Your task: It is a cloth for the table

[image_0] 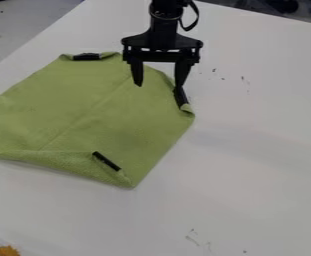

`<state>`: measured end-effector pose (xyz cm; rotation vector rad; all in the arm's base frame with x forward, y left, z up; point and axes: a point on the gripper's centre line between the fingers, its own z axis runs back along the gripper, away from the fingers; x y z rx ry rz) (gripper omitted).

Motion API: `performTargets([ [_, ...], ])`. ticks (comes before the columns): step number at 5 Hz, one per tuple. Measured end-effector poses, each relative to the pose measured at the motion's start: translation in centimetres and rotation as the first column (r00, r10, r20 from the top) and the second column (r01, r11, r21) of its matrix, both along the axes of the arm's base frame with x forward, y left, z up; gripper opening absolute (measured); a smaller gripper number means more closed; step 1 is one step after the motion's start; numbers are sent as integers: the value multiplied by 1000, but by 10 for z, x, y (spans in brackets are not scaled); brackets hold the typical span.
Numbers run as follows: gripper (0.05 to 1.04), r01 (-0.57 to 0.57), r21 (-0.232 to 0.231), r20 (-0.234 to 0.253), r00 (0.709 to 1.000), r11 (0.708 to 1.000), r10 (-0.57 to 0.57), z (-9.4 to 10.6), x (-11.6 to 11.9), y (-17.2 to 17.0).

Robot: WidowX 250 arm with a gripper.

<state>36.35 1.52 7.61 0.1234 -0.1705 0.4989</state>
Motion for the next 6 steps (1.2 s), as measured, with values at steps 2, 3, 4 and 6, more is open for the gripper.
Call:
performTargets([
  [2, 1001, 72, -59, -37, 997, 996, -74, -17, 18, -20],
  [3, 1001, 113, -96, -42, 992, 989, -117, -32, 28, -26],
  [4, 1001, 112, -127, -42, 992, 986, -118, -44, 36, -18],
  [6, 1001, 152, -131, -50, 986, 980, -160, -56, 53, -15],
])
